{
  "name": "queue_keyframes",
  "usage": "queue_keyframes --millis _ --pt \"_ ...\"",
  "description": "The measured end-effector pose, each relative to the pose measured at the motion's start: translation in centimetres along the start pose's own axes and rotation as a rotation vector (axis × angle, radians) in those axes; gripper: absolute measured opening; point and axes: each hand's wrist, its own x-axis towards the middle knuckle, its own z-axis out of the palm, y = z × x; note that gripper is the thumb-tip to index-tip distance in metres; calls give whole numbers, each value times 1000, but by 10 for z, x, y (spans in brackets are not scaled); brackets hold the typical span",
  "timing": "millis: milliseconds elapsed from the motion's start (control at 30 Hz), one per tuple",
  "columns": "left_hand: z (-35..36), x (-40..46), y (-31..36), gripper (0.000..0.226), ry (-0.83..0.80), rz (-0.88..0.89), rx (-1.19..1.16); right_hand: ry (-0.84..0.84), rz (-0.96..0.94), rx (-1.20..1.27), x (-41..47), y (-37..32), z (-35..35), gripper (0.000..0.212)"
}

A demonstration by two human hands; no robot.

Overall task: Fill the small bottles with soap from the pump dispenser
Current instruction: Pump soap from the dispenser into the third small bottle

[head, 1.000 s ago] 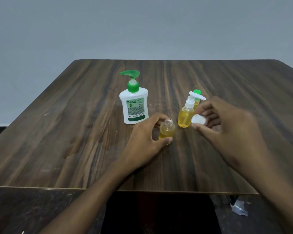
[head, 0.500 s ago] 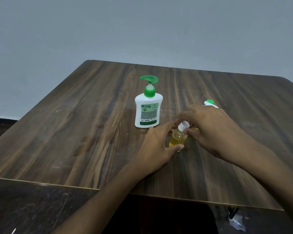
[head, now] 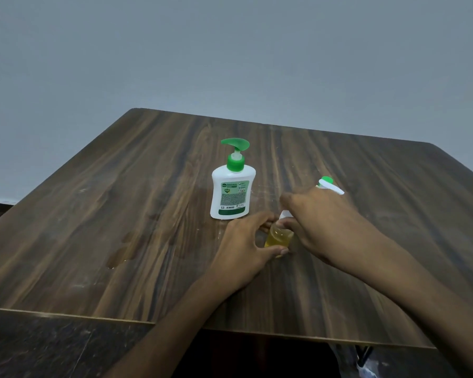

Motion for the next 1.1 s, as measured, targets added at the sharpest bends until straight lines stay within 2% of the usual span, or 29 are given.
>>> queue_keyframes --millis 100,200,333,433,600,667,733,767,867,1000,1100 --pt "-1 0 2 41 -5 -7 -20 -39 26 -78 0 -4 -3 35" --pt "-2 0 4 42 -20 -38 -58 -58 17 -184 0 -9 -9 36" --pt "-3 0 3 37 -16 -47 -53 -19 -13 -153 -1 -3 -8 22" --pt "-3 1 4 37 -22 -52 -71 5 16 -50 -7 -1 2 44" --pt "-3 0 5 40 -33 -39 -127 -61 96 -66 -24 3 -8 57" --pt "-4 1 5 41 -34 -39 -121 -4 78 -24 -24 2 -9 48" --pt "-3 1 6 41 -30 -48 -104 39 10 61 -20 -3 -7 29" --pt "-3 1 6 41 -24 -53 -91 37 -9 59 -16 -4 -4 28" --pt "-3 0 7 43 -9 -58 -61 -19 -28 -18 -8 -6 1 40" --pt "-4 0 6 46 -9 -47 -55 100 3 -158 -2 -6 3 70" --pt "-3 1 6 47 -6 -36 -49 35 79 -114 0 -10 15 53"
